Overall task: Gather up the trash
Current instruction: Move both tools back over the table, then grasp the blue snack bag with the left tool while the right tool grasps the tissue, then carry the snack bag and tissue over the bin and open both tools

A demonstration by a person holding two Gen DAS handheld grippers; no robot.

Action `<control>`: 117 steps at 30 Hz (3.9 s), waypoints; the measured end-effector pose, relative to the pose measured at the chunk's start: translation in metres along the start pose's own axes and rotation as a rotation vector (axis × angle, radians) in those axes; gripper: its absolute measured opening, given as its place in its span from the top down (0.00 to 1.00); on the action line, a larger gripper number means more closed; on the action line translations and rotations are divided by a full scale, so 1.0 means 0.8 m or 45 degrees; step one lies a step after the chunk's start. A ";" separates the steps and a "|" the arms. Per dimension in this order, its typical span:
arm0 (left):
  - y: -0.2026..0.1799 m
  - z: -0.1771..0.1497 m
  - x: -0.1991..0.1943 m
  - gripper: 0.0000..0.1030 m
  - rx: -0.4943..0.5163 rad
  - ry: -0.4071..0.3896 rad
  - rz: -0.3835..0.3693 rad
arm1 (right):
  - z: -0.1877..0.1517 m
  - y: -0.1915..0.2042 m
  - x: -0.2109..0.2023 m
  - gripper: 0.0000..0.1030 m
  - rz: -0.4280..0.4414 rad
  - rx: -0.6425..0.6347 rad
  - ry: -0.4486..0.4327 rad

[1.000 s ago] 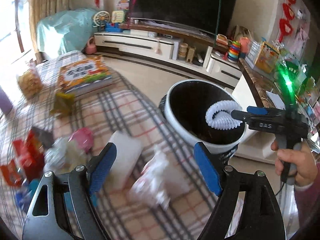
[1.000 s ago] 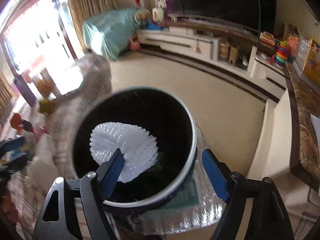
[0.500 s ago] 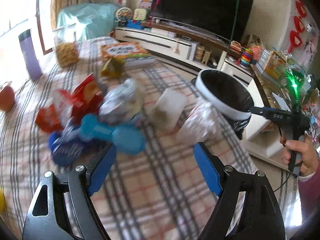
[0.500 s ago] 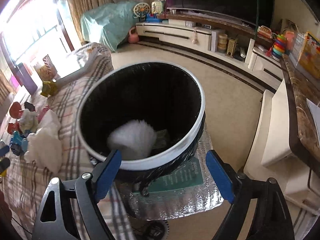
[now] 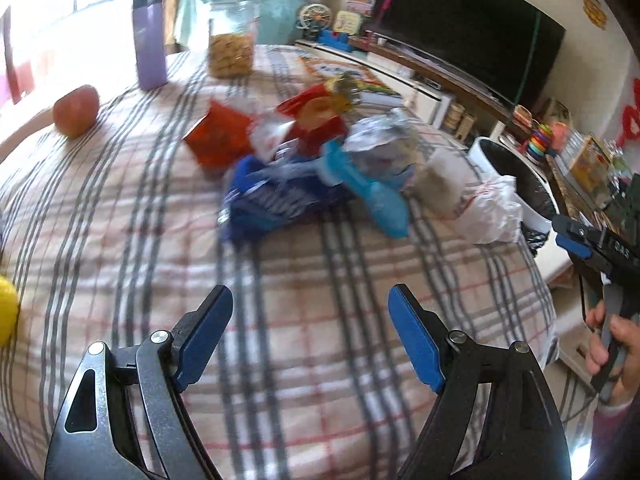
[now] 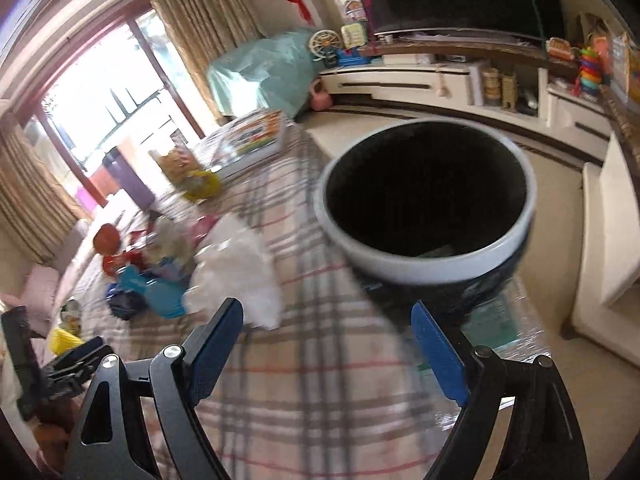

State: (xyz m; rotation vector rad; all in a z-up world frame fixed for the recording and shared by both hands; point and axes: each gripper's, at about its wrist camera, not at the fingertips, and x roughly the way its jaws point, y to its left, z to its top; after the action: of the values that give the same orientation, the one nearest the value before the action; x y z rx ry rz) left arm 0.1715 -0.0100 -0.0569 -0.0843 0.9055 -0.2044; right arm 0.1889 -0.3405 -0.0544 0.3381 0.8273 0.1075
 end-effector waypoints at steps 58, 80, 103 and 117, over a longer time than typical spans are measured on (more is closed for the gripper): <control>0.028 0.006 -0.027 0.78 -0.045 -0.142 -0.001 | -0.031 0.068 0.030 0.71 0.208 -0.145 0.040; -0.107 0.038 0.001 0.78 0.178 -0.103 -0.133 | -0.014 0.007 -0.009 0.71 0.154 -0.103 -0.030; -0.263 0.100 0.086 0.78 0.404 0.005 -0.245 | 0.058 -0.095 -0.019 0.71 -0.008 -0.033 -0.070; -0.318 0.133 0.127 0.77 0.462 0.050 -0.263 | 0.086 -0.121 0.004 0.71 -0.039 -0.038 -0.012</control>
State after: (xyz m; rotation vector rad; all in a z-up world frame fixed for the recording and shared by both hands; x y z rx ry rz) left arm 0.2801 -0.2814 -0.0296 0.1640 0.8863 -0.5606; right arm 0.2384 -0.4487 -0.0458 0.2975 0.8209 0.0892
